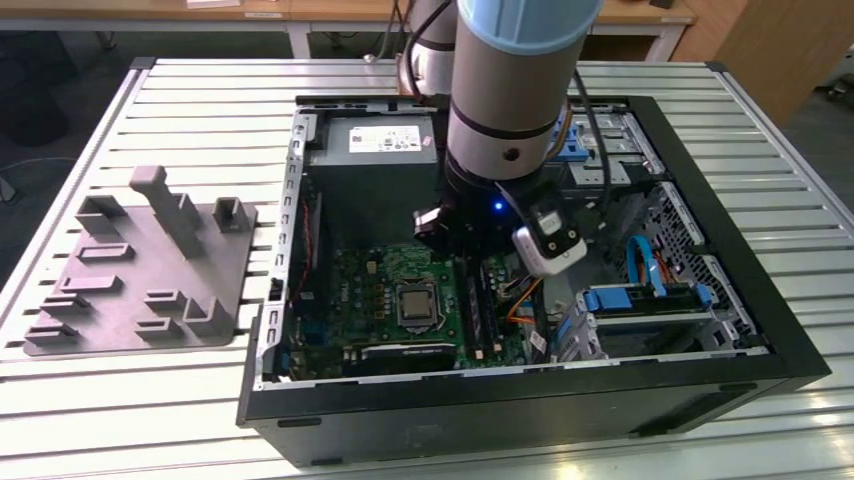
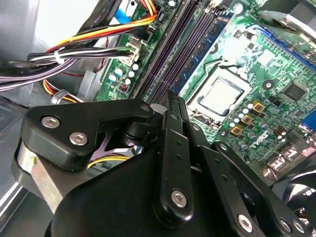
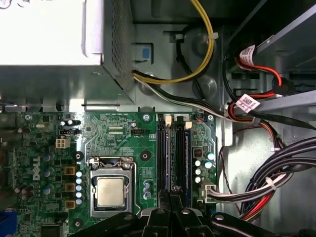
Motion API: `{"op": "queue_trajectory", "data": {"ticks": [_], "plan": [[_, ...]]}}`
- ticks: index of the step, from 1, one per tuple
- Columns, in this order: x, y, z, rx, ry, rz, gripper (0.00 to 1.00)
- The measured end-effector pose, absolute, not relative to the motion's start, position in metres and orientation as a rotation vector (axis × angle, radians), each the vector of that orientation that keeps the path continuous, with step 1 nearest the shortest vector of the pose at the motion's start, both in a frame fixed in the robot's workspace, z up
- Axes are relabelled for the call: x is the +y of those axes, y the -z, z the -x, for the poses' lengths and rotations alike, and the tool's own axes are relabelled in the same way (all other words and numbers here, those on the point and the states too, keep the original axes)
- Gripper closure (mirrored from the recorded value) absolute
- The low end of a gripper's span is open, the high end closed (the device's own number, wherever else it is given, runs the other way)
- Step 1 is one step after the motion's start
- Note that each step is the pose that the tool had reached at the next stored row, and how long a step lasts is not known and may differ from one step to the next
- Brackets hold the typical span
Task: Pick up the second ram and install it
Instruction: 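Insert the second ram into the second slot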
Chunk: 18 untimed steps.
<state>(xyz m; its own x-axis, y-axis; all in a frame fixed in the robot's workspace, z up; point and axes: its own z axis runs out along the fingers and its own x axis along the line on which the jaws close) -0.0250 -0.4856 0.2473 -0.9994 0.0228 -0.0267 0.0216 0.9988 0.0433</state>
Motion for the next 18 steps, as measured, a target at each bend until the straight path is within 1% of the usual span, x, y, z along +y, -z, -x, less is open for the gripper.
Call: {"op": "queue_trajectory", "data": {"ticks": [8, 18], "plan": [[-0.4857, -0.2399, 0.0243, 3.114, -0.067, -0.036, 0.89], [-0.4857, -0.2384, 0.0201, 3.113, -0.067, -0.036, 0.89]]}}
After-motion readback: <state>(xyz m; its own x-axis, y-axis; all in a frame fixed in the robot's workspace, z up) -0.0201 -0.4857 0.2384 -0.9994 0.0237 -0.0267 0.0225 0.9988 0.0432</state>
